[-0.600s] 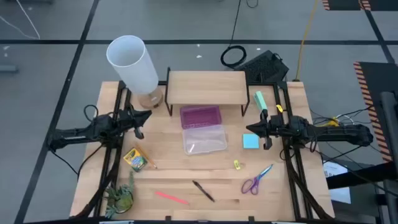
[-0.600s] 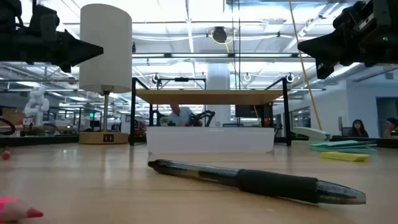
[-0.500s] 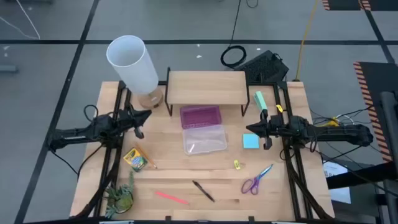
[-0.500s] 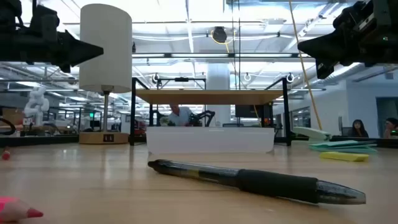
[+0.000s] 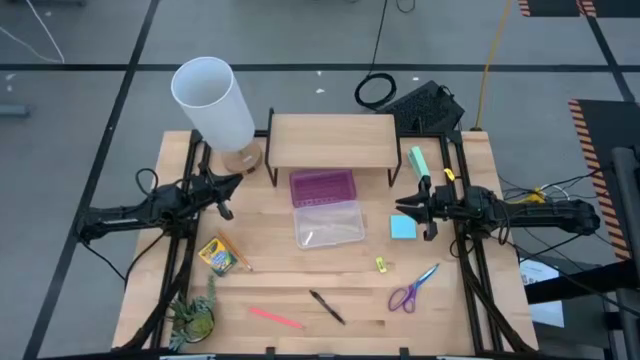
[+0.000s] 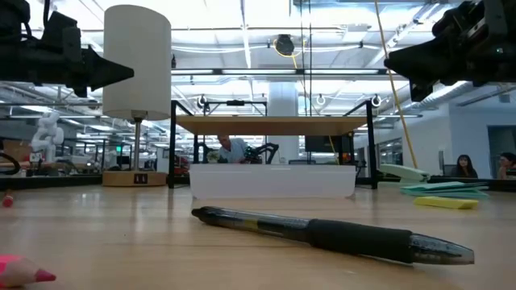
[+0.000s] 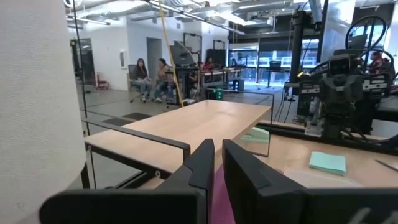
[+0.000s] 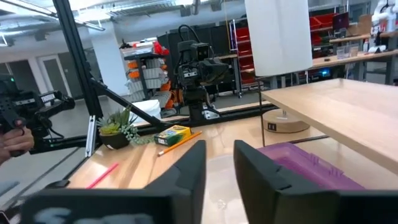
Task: Pack school essentials
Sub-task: Put the blue sticky notes into the violet supply box
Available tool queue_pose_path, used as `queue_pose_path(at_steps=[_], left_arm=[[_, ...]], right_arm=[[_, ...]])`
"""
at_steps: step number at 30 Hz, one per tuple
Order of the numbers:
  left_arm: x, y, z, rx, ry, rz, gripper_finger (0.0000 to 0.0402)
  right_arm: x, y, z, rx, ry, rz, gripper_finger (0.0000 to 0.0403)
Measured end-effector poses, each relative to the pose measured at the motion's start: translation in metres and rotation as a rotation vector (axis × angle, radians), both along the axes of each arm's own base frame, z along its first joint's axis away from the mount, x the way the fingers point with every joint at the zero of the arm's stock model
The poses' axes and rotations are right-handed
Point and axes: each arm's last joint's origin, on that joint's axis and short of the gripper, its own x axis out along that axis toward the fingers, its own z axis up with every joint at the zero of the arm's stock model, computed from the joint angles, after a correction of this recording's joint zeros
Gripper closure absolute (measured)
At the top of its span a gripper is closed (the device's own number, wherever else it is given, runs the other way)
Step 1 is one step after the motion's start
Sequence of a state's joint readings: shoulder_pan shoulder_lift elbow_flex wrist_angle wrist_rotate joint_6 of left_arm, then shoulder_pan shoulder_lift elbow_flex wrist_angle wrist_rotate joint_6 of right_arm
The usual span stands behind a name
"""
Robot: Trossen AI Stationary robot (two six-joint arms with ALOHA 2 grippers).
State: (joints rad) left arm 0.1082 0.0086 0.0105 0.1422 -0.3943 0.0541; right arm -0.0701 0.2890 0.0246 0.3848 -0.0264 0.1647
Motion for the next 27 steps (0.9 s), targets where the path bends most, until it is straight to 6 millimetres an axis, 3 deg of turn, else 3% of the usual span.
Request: queue_pose_path(at_steps=[9, 12, 21, 27], left_arm=[[0.002, -0.002, -0.001, 0.017, 0.017, -0.076, 0.0364], [0.006, -0.001, 0.000, 0.022, 0.020, -0.075, 0.0343], [0.035, 0.000, -0.002, -0.028, 0.023, -0.141, 0.0218], [0.066, -0.002, 0.004, -0.060, 0.108, -0.192, 0.0187]], right_arm=[[-0.002, -0.003, 0.013, 0.054, -0.134, -0.086, 0.0261], [0.004, -0.003, -0.002, 0.078, 0.059, -0.104, 0.0248], [0.016, -0.008, 0.023, 0.032, 0.484, -0.246, 0.0208], [0.028, -0.008, 0.031, 0.121, 0.721, -0.266, 0.0199]])
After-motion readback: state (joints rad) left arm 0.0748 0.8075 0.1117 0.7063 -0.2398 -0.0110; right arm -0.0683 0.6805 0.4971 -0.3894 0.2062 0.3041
